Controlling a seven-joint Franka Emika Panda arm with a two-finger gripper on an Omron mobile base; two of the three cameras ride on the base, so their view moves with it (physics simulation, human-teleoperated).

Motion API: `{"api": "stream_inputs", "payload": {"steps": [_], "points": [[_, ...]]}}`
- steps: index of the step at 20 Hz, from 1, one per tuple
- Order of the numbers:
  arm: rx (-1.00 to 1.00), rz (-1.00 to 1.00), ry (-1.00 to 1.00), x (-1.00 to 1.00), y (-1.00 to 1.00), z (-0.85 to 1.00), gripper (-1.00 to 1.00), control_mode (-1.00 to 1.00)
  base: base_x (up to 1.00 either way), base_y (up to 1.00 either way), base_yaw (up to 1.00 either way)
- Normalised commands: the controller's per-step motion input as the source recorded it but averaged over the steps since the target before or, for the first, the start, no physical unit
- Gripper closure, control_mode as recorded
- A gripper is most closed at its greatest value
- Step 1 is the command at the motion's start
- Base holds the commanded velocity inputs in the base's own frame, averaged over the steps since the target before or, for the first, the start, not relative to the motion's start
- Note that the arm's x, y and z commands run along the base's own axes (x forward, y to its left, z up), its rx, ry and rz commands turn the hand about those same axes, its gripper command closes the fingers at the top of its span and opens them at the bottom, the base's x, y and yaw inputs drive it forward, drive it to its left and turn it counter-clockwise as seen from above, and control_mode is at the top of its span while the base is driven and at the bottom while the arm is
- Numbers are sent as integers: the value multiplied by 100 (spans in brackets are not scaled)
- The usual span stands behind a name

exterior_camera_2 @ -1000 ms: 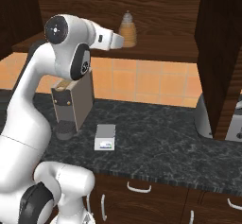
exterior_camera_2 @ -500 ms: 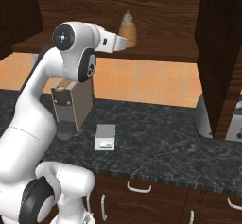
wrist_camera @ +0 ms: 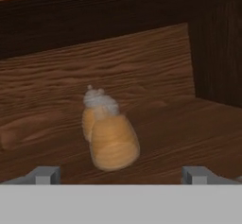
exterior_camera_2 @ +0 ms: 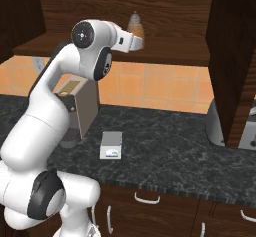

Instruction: Pick the honey bottle and place it on the digital scale for weighing, and close the cabinet.

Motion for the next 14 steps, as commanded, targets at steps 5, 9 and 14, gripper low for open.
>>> {"api": "stream_inputs", "payload": {"steps": [5, 9, 14], "points": [[-3, 0, 0, 20, 0, 16, -100, -100, 0, 0, 0], [-13, 2, 0, 22, 2, -1, -100, -100, 0, 0, 0], [-14, 2, 2, 41, 16, -3, -100, -100, 0, 0, 0]]}}
